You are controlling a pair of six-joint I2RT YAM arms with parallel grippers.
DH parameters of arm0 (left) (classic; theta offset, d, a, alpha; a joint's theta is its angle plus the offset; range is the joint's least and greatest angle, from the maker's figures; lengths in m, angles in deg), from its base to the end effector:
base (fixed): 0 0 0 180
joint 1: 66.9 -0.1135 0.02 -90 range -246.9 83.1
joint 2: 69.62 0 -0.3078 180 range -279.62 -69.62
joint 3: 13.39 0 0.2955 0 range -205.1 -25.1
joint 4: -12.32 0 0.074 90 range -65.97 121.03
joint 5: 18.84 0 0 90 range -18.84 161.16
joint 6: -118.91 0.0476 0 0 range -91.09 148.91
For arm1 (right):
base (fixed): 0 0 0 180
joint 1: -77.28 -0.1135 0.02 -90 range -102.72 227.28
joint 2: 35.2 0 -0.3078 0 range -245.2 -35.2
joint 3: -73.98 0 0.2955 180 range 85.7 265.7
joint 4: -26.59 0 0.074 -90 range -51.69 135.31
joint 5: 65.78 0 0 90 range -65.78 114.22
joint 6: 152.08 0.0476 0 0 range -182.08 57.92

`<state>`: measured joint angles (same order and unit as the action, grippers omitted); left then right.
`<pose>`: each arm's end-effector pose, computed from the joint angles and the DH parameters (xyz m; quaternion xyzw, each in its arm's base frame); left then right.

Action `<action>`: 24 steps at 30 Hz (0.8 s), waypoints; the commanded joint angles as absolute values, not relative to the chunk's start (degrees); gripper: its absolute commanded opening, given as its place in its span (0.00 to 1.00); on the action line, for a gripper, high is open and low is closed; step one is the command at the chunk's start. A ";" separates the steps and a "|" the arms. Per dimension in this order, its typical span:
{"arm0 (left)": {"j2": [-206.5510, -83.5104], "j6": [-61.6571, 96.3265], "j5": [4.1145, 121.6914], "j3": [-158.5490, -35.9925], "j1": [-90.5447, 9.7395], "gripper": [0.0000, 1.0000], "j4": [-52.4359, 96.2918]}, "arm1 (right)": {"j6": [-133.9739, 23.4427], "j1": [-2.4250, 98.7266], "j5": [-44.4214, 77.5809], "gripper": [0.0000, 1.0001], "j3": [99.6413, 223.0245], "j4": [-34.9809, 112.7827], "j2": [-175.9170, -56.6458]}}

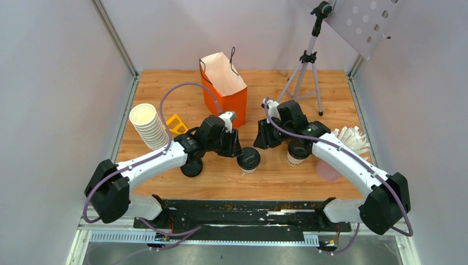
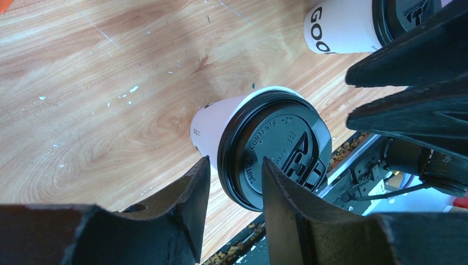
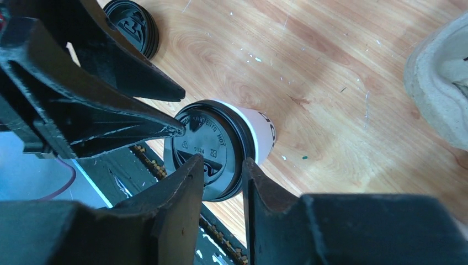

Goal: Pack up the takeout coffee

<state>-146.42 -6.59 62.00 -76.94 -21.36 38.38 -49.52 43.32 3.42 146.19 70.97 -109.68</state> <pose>0.2264 -0.2415 0.2688 0.1129 0.8944 -0.3321 0.2775 0.2512 0.1896 0.3122 -0.2352 0.8858 0.2976 0.2675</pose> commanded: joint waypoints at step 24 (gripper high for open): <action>-145.79 -7.27 62.51 -78.71 -21.61 0.00 35.24 | -36.83 41.50 6.46 0.39 135.55 65.46 -96.46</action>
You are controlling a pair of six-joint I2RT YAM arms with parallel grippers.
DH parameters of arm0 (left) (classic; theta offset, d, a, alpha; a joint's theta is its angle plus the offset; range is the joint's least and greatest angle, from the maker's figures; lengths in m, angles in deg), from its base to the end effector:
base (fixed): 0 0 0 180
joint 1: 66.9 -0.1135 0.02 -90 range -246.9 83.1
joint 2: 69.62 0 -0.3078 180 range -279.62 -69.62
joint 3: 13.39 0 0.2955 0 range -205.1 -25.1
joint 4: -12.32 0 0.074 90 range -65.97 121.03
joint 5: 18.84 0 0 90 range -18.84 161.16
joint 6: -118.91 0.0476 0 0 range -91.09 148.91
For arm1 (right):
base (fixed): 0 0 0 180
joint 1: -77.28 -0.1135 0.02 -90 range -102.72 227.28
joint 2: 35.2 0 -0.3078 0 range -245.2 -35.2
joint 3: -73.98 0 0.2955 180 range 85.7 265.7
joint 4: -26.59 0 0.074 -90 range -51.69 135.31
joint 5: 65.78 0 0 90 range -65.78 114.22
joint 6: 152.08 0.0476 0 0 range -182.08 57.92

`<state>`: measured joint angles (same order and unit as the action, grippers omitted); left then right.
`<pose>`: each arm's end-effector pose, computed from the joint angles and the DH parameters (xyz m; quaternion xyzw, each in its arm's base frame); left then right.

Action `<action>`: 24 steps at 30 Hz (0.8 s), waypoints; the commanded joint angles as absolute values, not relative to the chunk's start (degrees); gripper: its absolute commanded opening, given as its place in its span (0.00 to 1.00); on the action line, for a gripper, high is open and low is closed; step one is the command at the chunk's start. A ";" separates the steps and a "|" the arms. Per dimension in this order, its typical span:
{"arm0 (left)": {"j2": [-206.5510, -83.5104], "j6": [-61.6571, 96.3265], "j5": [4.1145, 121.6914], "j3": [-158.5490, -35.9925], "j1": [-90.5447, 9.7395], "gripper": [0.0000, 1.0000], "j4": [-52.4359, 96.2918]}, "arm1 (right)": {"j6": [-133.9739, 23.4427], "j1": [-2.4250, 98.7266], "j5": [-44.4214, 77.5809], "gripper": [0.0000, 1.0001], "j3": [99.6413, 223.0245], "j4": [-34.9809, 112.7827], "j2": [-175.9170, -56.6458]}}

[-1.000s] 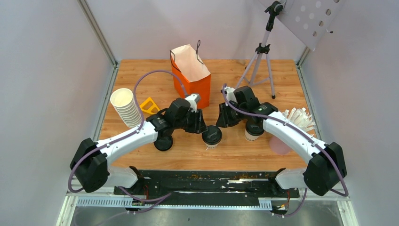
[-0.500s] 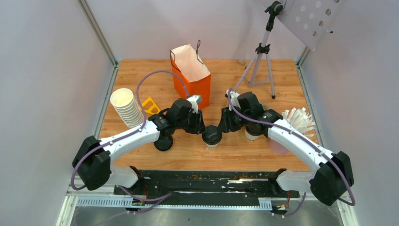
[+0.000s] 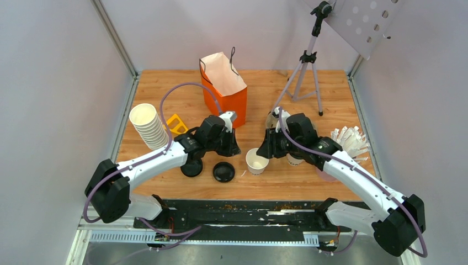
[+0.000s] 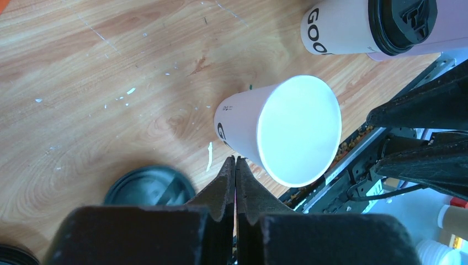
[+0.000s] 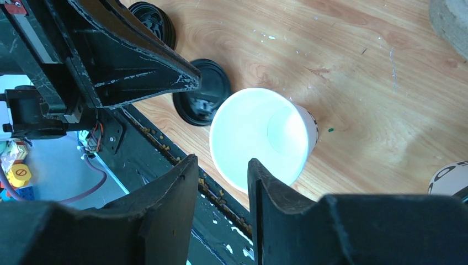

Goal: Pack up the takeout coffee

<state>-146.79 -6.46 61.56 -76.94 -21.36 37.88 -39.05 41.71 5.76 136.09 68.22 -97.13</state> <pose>0.2273 -0.2429 0.2676 0.1155 0.8934 -0.3350 0.2763 0.2027 0.1635 0.3071 -0.1638 0.8872 0.3261 0.2823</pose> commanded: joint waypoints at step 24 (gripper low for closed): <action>-148.71 -0.86 73.88 -72.72 -14.03 0.43 50.95 | -39.73 37.15 14.65 0.50 140.11 71.74 -84.05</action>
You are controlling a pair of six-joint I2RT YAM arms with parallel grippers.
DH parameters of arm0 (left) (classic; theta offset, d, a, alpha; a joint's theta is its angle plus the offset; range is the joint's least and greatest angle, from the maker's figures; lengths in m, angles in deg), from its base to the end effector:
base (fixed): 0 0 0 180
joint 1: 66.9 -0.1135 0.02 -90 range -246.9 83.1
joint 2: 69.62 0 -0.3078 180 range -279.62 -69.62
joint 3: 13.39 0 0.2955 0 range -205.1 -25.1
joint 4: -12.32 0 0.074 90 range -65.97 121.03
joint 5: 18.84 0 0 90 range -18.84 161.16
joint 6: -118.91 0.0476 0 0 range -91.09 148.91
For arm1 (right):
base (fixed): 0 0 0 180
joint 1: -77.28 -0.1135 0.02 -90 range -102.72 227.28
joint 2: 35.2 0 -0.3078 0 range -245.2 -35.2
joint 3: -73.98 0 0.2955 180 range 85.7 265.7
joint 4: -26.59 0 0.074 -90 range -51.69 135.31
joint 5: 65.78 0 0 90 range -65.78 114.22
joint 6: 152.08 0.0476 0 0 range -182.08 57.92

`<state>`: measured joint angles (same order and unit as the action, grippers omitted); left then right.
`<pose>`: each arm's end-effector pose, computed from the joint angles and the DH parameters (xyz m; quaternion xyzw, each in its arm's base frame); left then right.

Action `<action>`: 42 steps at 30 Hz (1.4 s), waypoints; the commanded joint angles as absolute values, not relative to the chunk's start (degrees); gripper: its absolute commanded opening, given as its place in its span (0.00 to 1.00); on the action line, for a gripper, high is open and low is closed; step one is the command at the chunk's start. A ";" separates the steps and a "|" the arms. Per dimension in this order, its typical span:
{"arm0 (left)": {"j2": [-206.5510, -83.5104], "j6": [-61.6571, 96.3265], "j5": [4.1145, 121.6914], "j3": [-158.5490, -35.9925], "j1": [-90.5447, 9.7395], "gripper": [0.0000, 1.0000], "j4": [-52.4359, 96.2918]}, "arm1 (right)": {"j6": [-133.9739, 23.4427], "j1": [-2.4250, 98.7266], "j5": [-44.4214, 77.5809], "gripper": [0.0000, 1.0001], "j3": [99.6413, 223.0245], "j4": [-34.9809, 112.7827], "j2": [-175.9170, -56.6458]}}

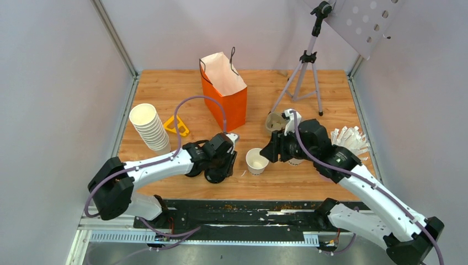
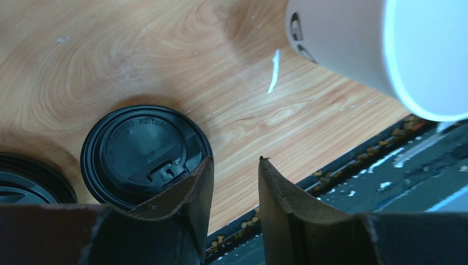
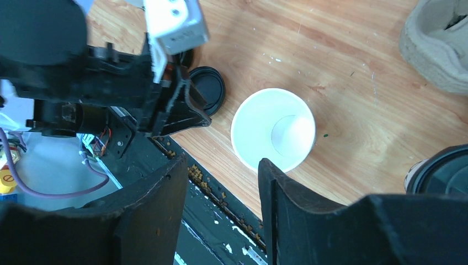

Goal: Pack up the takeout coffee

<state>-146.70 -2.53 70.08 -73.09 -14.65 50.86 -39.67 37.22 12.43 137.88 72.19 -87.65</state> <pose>0.1838 -0.2388 0.2245 0.1754 0.9398 -0.2022 0.2123 0.1635 0.1502 0.3485 -0.1824 0.8611 0.3192 0.3513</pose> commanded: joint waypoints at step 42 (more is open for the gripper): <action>-119.21 -36.45 51.13 -69.52 -17.42 0.00 13.39 | -59.71 36.83 -8.33 1.00 121.08 23.75 -67.47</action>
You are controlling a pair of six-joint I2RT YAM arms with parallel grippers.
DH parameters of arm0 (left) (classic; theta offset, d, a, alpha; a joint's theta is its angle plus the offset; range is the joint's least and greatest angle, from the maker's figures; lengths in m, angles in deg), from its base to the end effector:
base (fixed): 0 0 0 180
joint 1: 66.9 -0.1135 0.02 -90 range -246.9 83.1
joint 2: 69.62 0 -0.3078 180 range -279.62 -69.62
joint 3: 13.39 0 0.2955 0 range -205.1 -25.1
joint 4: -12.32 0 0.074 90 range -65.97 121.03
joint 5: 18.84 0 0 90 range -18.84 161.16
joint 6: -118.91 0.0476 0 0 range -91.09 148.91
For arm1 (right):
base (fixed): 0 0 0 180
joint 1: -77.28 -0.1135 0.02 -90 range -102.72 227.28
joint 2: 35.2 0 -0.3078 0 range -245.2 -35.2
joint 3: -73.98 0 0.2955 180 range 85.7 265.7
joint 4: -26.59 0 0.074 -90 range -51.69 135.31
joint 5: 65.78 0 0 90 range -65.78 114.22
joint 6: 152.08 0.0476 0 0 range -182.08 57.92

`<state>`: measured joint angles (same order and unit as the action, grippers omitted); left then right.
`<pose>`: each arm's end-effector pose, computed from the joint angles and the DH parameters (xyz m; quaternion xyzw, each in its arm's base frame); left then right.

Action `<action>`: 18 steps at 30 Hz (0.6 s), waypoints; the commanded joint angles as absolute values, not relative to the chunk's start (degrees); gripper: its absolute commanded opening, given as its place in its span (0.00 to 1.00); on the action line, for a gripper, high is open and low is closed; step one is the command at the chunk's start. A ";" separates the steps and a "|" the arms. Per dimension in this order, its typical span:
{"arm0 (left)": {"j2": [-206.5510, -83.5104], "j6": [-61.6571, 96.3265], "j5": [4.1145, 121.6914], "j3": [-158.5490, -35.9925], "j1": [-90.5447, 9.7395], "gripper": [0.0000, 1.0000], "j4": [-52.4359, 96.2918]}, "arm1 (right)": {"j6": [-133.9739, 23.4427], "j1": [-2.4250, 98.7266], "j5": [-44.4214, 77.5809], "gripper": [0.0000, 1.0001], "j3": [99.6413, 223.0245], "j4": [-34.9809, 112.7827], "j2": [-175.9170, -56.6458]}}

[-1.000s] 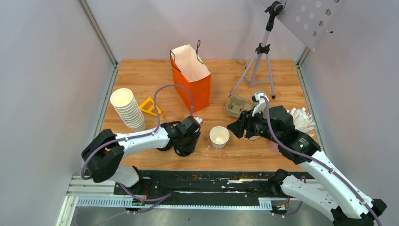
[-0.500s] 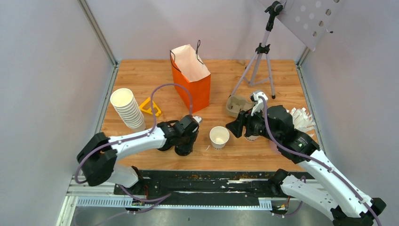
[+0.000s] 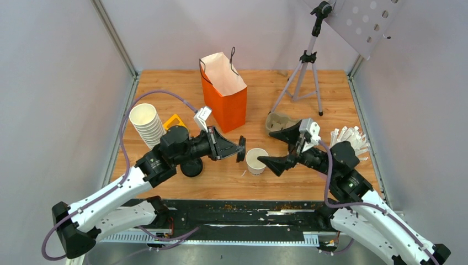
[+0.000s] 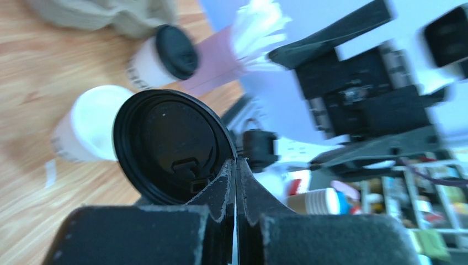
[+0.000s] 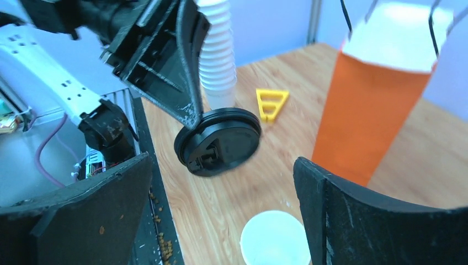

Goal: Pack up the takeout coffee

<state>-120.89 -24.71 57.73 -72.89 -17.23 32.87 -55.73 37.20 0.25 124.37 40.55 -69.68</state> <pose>0.1452 -0.1881 0.3702 0.0466 0.7756 -0.5449 0.3151 0.1160 0.1229 0.3728 -0.3401 0.6073 0.4099 0.5895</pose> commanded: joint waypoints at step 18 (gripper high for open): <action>-123.44 -42.90 42.23 -70.47 -17.16 0.00 -2.74 | -63.58 35.44 -6.50 0.99 121.13 23.16 -70.96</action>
<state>-123.53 -43.09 43.83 -67.71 -17.21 -0.50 -61.87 35.78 -7.50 120.24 23.06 -70.47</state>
